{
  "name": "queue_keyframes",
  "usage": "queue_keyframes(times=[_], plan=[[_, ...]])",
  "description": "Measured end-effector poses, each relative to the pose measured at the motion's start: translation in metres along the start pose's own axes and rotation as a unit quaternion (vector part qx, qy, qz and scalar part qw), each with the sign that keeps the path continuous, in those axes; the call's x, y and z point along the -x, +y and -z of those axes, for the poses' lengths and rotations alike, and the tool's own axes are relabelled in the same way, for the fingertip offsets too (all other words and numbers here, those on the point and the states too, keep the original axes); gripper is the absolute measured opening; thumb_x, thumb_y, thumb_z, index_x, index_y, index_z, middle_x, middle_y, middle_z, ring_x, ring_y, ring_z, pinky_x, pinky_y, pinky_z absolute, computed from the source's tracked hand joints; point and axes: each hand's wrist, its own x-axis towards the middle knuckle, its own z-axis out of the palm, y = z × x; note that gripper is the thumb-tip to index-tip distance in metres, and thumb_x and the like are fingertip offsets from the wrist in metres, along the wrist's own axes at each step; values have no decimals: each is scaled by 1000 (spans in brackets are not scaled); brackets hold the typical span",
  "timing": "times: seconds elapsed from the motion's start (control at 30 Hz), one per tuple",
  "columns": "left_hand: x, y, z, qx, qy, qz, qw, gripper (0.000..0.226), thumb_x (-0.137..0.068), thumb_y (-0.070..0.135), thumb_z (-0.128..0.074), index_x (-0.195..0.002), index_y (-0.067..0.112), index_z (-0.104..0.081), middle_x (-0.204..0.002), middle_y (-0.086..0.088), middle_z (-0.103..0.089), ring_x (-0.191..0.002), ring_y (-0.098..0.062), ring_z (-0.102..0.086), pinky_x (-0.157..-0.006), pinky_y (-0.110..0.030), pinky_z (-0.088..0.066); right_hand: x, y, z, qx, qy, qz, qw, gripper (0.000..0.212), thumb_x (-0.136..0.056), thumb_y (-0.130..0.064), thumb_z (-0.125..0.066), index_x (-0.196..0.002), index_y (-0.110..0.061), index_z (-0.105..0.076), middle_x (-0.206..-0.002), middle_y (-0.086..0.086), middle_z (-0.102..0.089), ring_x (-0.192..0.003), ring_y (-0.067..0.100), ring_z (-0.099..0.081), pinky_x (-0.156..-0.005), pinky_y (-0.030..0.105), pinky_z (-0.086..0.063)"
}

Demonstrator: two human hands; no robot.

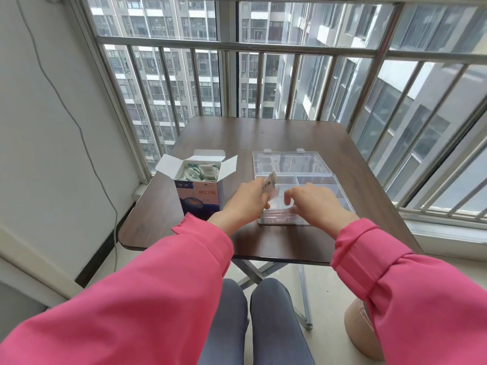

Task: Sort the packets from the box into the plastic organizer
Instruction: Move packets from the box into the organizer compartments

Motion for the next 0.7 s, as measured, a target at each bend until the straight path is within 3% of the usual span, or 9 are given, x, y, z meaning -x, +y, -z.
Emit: queue_keyframes(times=[0.07,0.17,0.23,0.4,0.57,0.63,0.7], plan=[[0,0,0,-2,-3,2,1000,27,-92,7,-39,-116,10,-51,-93,-11,-71,-65,-27,-67,-58,-34,-55,-2,-1,1,0,3,-3,1000,21,-92,-20,-55,-111,-24,-63,-114,4,-64,-107,28,-58,-78,31,-43],[4,2,3,7,0,1,1000,24,-94,9,-39,-114,11,-51,-93,-8,-71,-49,-14,-57,-53,-27,-48,-3,-3,2,0,6,-7,1000,21,-90,-19,-55,-107,-24,-67,-111,6,-65,-105,30,-60,-78,33,-46],[7,2,6,39,12,-5,999,16,-96,15,-42,-109,14,-52,-94,-6,-71,-48,-7,-52,-51,-20,-45,-2,-3,2,-9,7,-12,1000,21,-91,-20,-55,-106,-26,-67,-111,7,-64,-105,30,-59,-77,33,-44],[15,5,12,116,30,-20,993,16,-95,26,-50,-104,13,-52,-92,-4,-72,-48,-15,-54,-52,-17,-45,-3,-6,3,-19,18,-26,999,19,-88,-19,-58,-104,-25,-68,-108,5,-66,-106,29,-59,-77,33,-45],[18,6,14,153,28,-22,988,16,-95,25,-52,-103,11,-53,-88,-4,-71,-45,-11,-53,-46,-13,-40,-2,-7,3,-59,23,-28,998,14,-88,-27,-61,-99,-29,-70,-105,1,-68,-104,24,-58,-72,30,-40],[18,7,15,198,17,-17,980,12,-96,18,-49,-105,11,-53,-88,-5,-71,-43,-8,-52,-44,-15,-41,1,-5,4,-88,18,-39,995,14,-88,-28,-60,-97,-28,-71,-100,0,-70,-96,23,-61,-70,28,-42],[21,8,16,254,0,-12,967,12,-97,15,-47,-107,11,-52,-85,-4,-71,-43,-6,-52,-43,-16,-41,4,-2,7,-157,34,-56,985,15,-89,-27,-58,-95,-25,-71,-90,-1,-71,-74,20,-65,-69,29,-49]])
